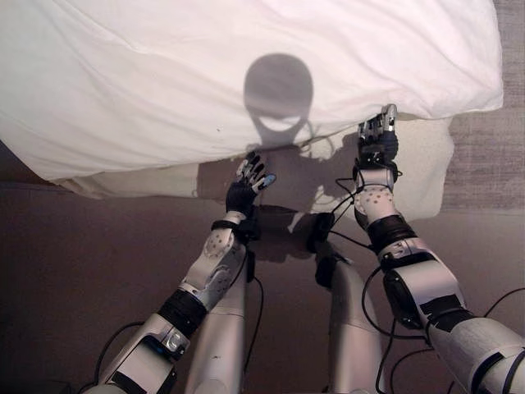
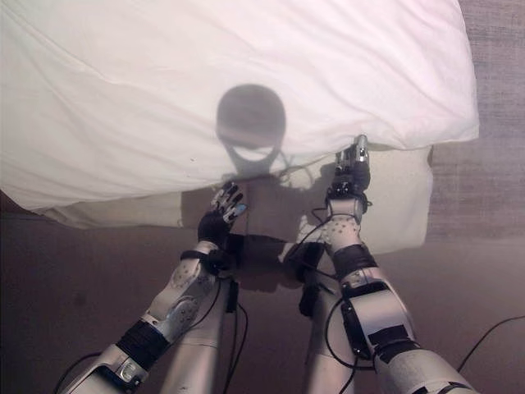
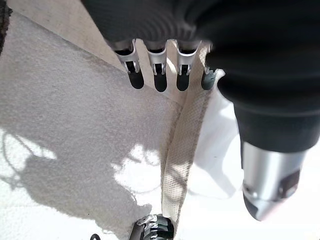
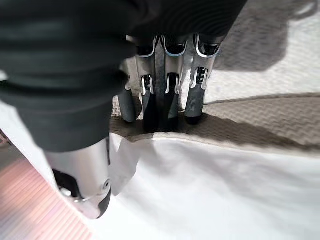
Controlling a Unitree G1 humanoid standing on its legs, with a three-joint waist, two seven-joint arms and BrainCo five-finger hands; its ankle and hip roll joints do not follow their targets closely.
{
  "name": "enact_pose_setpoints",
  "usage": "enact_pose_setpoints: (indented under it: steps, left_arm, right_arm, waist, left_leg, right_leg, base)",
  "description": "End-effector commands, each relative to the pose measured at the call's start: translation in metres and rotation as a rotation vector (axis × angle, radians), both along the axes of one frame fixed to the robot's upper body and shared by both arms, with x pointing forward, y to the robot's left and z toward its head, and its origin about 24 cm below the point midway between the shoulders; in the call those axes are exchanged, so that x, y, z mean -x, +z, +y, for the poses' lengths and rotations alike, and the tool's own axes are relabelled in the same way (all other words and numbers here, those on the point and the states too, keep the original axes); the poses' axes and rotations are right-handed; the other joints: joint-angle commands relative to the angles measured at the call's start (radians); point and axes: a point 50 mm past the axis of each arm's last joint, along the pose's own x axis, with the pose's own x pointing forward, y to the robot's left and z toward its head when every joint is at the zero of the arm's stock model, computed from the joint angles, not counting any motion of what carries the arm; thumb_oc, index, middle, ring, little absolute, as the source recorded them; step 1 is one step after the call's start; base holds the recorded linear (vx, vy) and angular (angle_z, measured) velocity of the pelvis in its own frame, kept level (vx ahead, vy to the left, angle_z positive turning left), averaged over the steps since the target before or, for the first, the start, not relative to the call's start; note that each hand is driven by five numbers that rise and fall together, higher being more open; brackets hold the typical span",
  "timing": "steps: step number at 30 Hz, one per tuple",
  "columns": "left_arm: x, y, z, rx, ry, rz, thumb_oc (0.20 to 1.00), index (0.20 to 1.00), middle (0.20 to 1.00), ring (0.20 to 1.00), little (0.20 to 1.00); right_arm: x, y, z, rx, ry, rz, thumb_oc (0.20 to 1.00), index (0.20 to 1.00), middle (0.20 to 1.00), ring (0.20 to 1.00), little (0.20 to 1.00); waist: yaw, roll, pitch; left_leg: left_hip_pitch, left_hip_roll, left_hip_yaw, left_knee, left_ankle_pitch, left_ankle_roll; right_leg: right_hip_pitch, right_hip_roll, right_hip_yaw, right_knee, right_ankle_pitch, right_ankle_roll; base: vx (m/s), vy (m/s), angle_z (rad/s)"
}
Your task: Make the bed
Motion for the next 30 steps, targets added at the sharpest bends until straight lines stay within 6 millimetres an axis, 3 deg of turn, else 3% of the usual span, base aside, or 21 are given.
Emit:
enact_pose_setpoints:
  steps: [1, 8, 12, 15, 19, 20, 21, 22, 30]
  left_arm:
    - [0.009, 0.017, -0.012, 0.069, -0.042, -0.073, 1.0, 1.0, 1.0, 1.0, 1.0]
    - [0.01, 0.015, -0.007, 0.085, -0.012, -0.059, 1.0, 1.0, 1.0, 1.0, 1.0]
    - [0.011, 0.014, -0.006, 0.084, -0.015, -0.062, 1.0, 1.0, 1.0, 1.0, 1.0]
    - [0.012, 0.015, -0.004, 0.079, -0.02, -0.074, 1.0, 1.0, 1.0, 1.0, 1.0]
    - [0.013, 0.014, -0.002, 0.061, -0.039, -0.081, 1.0, 1.0, 1.0, 1.0, 1.0]
    - [0.013, 0.013, -0.001, 0.052, -0.041, -0.081, 1.0, 1.0, 1.0, 1.0, 1.0]
    - [0.013, 0.013, -0.001, 0.052, -0.041, -0.081, 1.0, 1.0, 1.0, 1.0, 1.0]
    - [0.013, 0.012, -0.001, 0.047, -0.044, -0.078, 1.0, 1.0, 1.0, 1.0, 1.0]
    - [0.015, 0.008, -0.001, 0.027, -0.067, -0.07, 1.0, 1.0, 1.0, 1.0, 1.0]
  right_arm:
    - [0.01, -0.01, -0.001, -0.015, -0.012, -0.014, 1.0, 1.0, 1.0, 1.0, 1.0]
    - [0.027, -0.039, 0.003, -0.041, -0.002, 0.013, 1.0, 1.0, 1.0, 1.0, 1.0]
    - [0.027, -0.039, -0.002, -0.033, -0.014, 0.014, 1.0, 1.0, 1.0, 1.0, 1.0]
    - [0.022, -0.024, -0.01, 0.0, -0.026, -0.024, 1.0, 1.0, 1.0, 1.0, 1.0]
    - [0.009, 0.016, -0.029, 0.072, -0.075, -0.095, 1.0, 1.0, 1.0, 1.0, 1.0]
    - [0.005, 0.035, -0.034, 0.108, -0.085, -0.128, 1.0, 1.0, 1.0, 1.0, 1.0]
    - [0.004, 0.036, -0.034, 0.108, -0.086, -0.128, 1.0, 1.0, 1.0, 1.0, 1.0]
    - [0.003, 0.049, -0.034, 0.139, -0.082, -0.159, 1.0, 1.0, 1.0, 1.0, 1.0]
    - [-0.004, 0.08, -0.044, 0.21, -0.108, -0.176, 1.0, 1.0, 1.0, 1.0, 1.0]
  waist:
    - [-0.014, 0.047, -0.024]
    - [-0.04, 0.029, -0.024]
    - [-0.042, 0.029, -0.024]
    - [-0.039, 0.033, -0.024]
    - [-0.022, 0.042, -0.024]
    - [-0.014, 0.044, -0.024]
    - [-0.014, 0.044, -0.024]
    - [-0.011, 0.043, -0.024]
    - [0.004, 0.046, -0.024]
  left_leg:
    - [0.0, -0.031, -0.006, 0.071, -0.125, 0.058]
    - [-0.001, -0.033, 0.001, 0.074, -0.129, 0.059]
    - [-0.002, -0.034, 0.004, 0.077, -0.131, 0.061]
    - [-0.005, -0.035, 0.004, 0.081, -0.131, 0.06]
    - [-0.002, -0.034, 0.001, 0.074, -0.13, 0.061]
    - [0.001, -0.032, 0.001, 0.068, -0.129, 0.06]
    - [0.001, -0.032, 0.001, 0.068, -0.129, 0.06]
    - [-0.001, -0.03, 0.0, 0.068, -0.127, 0.059]
    - [0.003, -0.023, -0.006, 0.052, -0.119, 0.054]
  right_leg:
    - [-0.012, -0.012, 0.005, -0.033, 0.042, 0.091]
    - [-0.014, -0.01, 0.014, -0.038, 0.051, 0.09]
    - [-0.016, -0.009, 0.017, -0.039, 0.052, 0.09]
    - [-0.017, -0.012, 0.016, -0.037, 0.051, 0.09]
    - [-0.015, -0.011, 0.017, -0.039, 0.05, 0.091]
    - [-0.014, -0.01, 0.016, -0.039, 0.049, 0.091]
    - [-0.015, -0.01, 0.016, -0.039, 0.049, 0.091]
    - [-0.014, -0.008, 0.015, -0.039, 0.049, 0.091]
    - [-0.013, -0.005, 0.006, -0.041, 0.048, 0.092]
  base:
    - [0.0, 0.0, 0.0]
    - [0.0, 0.001, 0.0]
    - [0.0, 0.0, 0.0]
    - [0.0, 0.0, 0.0]
    - [0.0, 0.0, 0.0]
    - [0.0, 0.0, 0.0]
    - [0.0, 0.0, 0.0]
    - [0.0, 0.0, 0.0]
    - [0.0, -0.01, -0.01]
